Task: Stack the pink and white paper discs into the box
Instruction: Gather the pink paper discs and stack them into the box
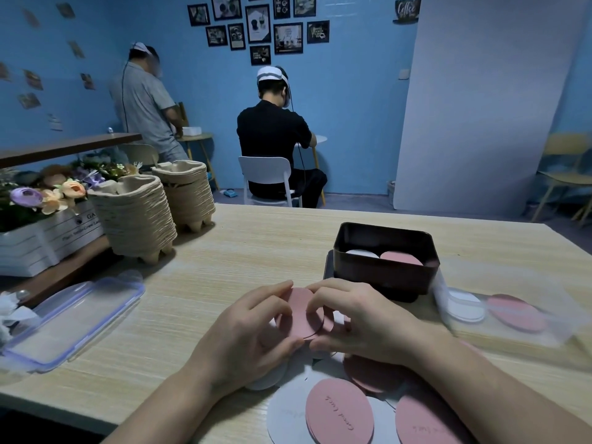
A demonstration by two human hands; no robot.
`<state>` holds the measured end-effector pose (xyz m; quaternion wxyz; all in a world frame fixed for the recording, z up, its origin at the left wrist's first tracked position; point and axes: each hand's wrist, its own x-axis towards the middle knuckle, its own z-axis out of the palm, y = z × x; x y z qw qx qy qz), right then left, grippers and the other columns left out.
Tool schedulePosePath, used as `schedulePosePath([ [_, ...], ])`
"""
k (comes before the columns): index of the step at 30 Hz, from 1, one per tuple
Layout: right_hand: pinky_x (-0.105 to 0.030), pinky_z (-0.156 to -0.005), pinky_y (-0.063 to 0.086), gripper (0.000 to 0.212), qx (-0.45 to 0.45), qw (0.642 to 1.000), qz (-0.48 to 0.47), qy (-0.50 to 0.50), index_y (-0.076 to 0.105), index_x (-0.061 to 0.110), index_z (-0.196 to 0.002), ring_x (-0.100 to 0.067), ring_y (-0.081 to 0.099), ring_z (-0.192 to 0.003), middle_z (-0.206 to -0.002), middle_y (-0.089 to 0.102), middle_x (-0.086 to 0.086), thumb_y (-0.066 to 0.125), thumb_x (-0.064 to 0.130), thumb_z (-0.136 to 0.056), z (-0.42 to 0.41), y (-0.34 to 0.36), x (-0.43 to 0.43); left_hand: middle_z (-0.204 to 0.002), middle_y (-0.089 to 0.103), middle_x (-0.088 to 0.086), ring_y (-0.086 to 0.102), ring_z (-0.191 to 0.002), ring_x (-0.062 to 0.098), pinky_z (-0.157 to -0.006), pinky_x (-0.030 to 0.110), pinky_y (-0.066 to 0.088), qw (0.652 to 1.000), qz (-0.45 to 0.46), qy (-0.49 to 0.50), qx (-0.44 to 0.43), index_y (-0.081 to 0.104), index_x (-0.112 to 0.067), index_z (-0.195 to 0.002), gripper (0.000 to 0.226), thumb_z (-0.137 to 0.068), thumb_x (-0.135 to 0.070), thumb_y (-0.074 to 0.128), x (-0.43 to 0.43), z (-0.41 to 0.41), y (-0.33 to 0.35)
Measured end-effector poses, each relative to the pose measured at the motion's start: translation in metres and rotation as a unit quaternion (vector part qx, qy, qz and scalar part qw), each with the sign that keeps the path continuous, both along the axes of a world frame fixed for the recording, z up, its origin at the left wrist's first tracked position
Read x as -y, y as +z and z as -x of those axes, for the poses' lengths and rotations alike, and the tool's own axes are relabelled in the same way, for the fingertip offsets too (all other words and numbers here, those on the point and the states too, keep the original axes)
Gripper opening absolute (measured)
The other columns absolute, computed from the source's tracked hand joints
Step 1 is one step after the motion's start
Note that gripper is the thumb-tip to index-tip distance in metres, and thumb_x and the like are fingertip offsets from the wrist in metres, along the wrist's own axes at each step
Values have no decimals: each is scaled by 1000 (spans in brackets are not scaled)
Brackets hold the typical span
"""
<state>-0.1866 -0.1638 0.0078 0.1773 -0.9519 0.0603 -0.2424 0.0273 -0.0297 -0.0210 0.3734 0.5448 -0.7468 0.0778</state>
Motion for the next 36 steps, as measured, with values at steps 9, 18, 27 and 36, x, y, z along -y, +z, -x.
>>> schedulePosePath([
  [9, -15, -90, 49, 28, 24, 1000, 15, -5, 65, 23, -94, -8, 62, -116, -135, 61, -4, 83, 40, -83, 1, -2, -2, -139, 62, -3, 58, -130, 7, -95, 30, 55, 999, -16, -17, -24, 69, -21, -102, 32, -87, -48, 78, 0, 0, 0],
  [18, -18, -89, 51, 25, 62, 998, 8, 5, 66, 18, -92, -8, 65, -108, -136, 61, -4, 80, 37, -84, 0, 0, -3, -124, 66, -9, 64, -116, 10, -87, 35, 56, 999, -15, -29, -43, 64, -21, -104, 35, -87, -45, 81, 1, 0, 3],
  [27, -27, -90, 54, 31, 25, 1000, -8, 13, 65, 20, -93, -16, 66, -120, -140, 59, -4, 90, 34, -78, -3, 0, -4, -116, 67, -6, 66, -110, 12, -82, 36, 57, 999, 3, -36, -32, 68, -14, -100, 39, -84, -45, 86, 1, 0, 3],
  [36, -32, -84, 54, 29, 60, 998, 4, -3, 65, 19, -89, -19, 67, -114, -129, 65, -2, 87, 34, -77, 0, 2, -3, -130, 63, -8, 63, -120, 11, -88, 37, 57, 998, -8, -41, -37, 68, -19, -114, 33, -87, -33, 82, 1, 1, 3],
])
